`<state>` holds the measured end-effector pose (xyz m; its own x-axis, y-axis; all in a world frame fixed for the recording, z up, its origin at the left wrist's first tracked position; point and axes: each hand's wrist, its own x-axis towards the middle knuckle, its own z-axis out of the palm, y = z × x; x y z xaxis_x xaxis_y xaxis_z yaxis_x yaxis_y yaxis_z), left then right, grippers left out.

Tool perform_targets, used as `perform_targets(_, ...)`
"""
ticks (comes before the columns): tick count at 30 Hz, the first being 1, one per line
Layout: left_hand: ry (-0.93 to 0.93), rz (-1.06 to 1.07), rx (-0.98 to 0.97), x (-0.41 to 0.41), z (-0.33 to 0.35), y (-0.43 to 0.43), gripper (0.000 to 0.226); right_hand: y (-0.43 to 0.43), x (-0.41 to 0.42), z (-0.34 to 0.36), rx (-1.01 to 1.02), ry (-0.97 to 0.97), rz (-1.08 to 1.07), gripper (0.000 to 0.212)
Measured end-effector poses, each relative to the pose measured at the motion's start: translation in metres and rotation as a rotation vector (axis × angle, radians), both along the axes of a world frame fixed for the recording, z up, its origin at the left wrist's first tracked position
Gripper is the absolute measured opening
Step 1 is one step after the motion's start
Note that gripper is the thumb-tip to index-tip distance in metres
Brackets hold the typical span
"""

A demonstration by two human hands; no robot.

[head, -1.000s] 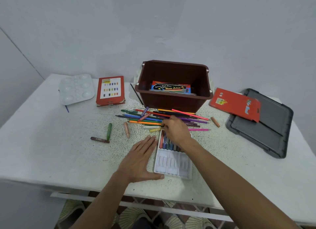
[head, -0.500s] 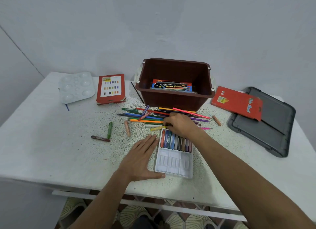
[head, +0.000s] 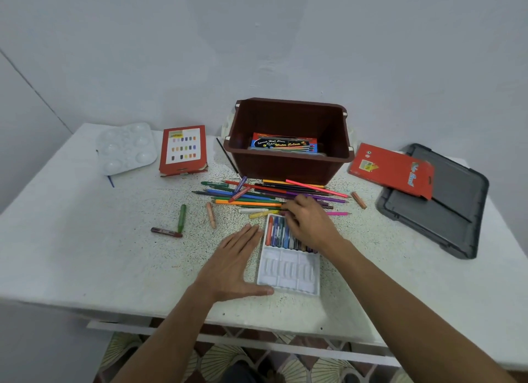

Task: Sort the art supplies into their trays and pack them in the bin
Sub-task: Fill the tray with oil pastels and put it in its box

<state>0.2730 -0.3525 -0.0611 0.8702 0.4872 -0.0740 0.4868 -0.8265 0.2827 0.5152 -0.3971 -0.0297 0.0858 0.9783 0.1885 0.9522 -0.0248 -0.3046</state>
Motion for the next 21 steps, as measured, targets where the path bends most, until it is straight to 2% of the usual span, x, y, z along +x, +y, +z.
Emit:
perform_targets(5, -0.324, 0.184, -0.026, -0.004, -0.002, -0.007, 0.079, -0.043, 0.005, -0.011, 0.101, 0.044, -0.167, 0.026)
perform_targets(10, -0.430, 0.305, 0.134, 0.013, 0.001, 0.000, 0.043, -0.091, -0.007, -0.019, 0.012, 0.200, -0.290, 0.051)
perform_targets(12, -0.427, 0.346, 0.185, 0.028, 0.007, 0.007, 0.029, -0.102, -0.013, -0.025, -0.039, 0.211, -0.289, 0.065)
perform_targets(14, -0.391, 0.366, 0.208, 0.042, 0.011, 0.016, 0.030, -0.107, -0.017, -0.032, -0.093, 0.188, -0.287, 0.074)
perform_targets(21, -0.234, 0.188, 0.354, 0.062, 0.019, 0.042, 0.026, -0.104, -0.023, -0.039, -0.128, 0.087, -0.329, 0.074)
